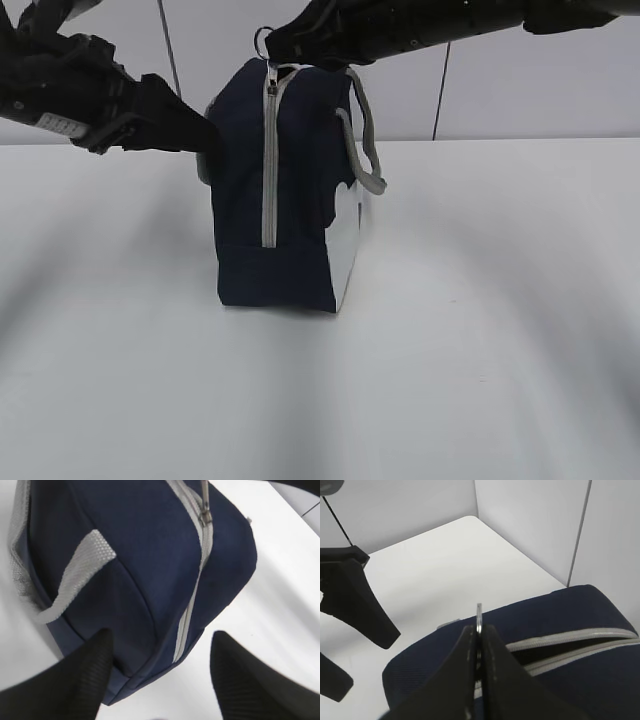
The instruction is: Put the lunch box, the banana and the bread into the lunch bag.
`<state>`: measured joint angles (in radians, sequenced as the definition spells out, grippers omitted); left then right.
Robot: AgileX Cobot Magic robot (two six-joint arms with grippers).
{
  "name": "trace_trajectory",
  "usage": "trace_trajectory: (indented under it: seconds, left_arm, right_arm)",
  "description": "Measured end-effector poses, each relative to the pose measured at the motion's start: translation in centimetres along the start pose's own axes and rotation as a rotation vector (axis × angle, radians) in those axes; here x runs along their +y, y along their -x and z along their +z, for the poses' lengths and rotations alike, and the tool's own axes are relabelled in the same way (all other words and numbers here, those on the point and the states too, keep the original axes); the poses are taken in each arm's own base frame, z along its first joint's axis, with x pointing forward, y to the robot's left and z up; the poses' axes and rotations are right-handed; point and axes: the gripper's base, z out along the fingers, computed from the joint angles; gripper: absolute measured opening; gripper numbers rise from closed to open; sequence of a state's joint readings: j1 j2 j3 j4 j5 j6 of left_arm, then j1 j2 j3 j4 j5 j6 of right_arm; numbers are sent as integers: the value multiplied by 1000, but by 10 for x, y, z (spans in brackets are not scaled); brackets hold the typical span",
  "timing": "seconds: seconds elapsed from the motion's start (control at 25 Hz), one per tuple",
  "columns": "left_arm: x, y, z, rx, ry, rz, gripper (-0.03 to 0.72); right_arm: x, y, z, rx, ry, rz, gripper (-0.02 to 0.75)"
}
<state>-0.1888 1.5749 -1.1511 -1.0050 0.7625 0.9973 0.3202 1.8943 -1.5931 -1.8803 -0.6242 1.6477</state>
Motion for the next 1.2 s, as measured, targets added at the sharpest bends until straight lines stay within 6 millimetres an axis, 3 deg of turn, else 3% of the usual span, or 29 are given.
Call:
trace_trajectory:
  seconds: [0.48,0.72,1.12,1.2]
  left_arm:
    - [5,-1,9,-10,-13,-46,384]
    - [15,-9,25,26,-15,-84,370]
    - [21,-13,38,16,-49,-109,302]
    - [22,-14,40,20,-56,-116,260]
  right_arm:
    - [0,0,0,0,-2,0,-16]
    - [0,0,0,0,-2,1,-16]
    - [0,0,0,0,-2,2,-16]
    - [0,0,0,0,-2,2,-16]
